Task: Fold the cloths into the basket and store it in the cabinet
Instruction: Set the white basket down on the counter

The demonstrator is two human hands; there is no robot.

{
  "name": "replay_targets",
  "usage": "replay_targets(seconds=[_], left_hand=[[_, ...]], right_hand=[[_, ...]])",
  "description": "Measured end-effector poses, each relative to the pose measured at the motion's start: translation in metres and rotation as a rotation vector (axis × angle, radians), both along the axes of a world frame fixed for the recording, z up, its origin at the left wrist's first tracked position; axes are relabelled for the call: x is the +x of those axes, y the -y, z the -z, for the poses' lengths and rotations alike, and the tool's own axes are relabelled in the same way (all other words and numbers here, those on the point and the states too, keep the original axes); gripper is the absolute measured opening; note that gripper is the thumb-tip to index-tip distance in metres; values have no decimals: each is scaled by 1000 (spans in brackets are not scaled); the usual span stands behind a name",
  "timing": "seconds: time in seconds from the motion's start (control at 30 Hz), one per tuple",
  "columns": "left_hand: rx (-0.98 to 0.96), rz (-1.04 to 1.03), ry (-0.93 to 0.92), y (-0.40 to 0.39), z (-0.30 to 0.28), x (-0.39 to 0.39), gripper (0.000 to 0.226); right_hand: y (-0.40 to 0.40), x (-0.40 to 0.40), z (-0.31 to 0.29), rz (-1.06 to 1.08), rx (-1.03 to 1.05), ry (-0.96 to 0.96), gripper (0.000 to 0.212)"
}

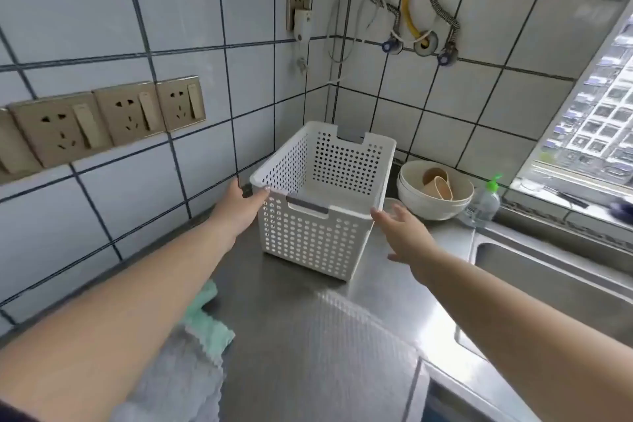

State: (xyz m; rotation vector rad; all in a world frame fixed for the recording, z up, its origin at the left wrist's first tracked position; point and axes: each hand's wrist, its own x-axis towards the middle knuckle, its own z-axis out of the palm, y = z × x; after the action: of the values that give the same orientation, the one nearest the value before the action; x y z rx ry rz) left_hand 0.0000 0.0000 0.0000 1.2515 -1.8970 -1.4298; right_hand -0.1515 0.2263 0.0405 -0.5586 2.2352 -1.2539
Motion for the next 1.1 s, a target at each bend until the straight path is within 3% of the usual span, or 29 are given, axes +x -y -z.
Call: replay_targets(seconds=[0.1,0.13,0.27,0.53,0.67,0.83,0.97,1.1], left_hand=[[81,-40,-54,26,20,-18,114],[121,-62,-91,38,32,-26,109],[187,-74,-182,43,36,-46,56],[176,-53,-261,28,34,-42,40],[158,0,-284,1,22,-27,33],[146,3,-387,-57,-2,15,35],[192,-42,-451,-118,-22,63,45],[164,-122,-531,-190,-43,118,37]], right_hand=[[20,-12,15,60,0,165,60],[26,-14,20,61,-21,215,51],[48,-23,33,108,-100,231,29],[37,-20,35,144,-224,259,39],[9,-7,32,146,-267,268,33],[-36,16,11,94,-318,242,28],[-84,51,-8,43,-341,240,40],[-136,95,-20,-26,-332,235,43]])
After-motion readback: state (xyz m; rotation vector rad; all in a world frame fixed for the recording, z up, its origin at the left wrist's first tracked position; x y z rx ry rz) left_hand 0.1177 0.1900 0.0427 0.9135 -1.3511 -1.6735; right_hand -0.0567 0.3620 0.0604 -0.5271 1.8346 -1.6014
